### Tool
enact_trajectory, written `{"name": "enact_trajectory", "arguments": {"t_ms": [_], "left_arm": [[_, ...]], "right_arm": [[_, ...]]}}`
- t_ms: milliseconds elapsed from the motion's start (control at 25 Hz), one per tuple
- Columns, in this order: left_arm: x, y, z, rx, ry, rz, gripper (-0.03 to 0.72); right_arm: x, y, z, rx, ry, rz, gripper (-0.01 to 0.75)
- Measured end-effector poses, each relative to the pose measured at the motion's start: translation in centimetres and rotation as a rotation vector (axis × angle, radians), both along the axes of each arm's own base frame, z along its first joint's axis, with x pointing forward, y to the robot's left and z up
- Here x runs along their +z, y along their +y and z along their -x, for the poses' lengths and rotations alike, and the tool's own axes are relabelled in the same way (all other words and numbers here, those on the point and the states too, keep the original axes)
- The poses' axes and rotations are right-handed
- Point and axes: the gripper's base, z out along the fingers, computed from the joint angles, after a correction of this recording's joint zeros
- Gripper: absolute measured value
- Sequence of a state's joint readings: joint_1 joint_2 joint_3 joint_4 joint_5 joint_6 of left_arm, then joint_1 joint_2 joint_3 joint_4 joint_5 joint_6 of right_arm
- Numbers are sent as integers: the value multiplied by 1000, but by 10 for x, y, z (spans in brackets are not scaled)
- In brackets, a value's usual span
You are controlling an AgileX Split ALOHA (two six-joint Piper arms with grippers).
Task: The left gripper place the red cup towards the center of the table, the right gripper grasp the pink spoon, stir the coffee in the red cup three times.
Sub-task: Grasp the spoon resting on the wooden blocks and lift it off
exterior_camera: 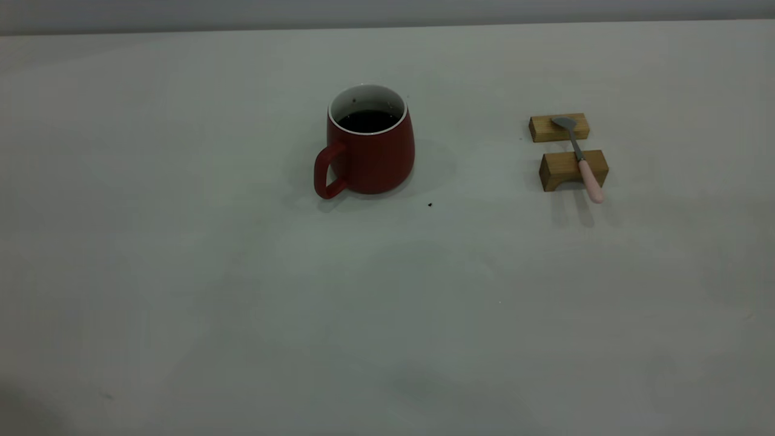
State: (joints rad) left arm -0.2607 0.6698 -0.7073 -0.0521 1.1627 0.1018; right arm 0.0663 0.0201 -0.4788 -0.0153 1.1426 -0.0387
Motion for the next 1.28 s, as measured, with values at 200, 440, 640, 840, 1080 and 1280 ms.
{"name": "enact_trajectory", "arguments": {"t_ms": [200,440,640,840,1080,1280], "left_arm": [[-29,9,35,7,-88,29,447],[-41,14,53,27,-174,64,447],[-39,17,64,31,-251,88,447],[-38,20,75,130,-342,96,447],[-39,22,92,232,-469,99,447],[-40,22,96,236,-489,101,447]], "right_arm": [[0,0,0,0,0,0,237],[0,0,0,2,0,-3,237],[1,2,0,12,-7,-20,237],[5,6,-15,29,46,-51,237],[7,13,-65,34,163,-103,252],[-2,24,-116,87,224,-162,384]]}}
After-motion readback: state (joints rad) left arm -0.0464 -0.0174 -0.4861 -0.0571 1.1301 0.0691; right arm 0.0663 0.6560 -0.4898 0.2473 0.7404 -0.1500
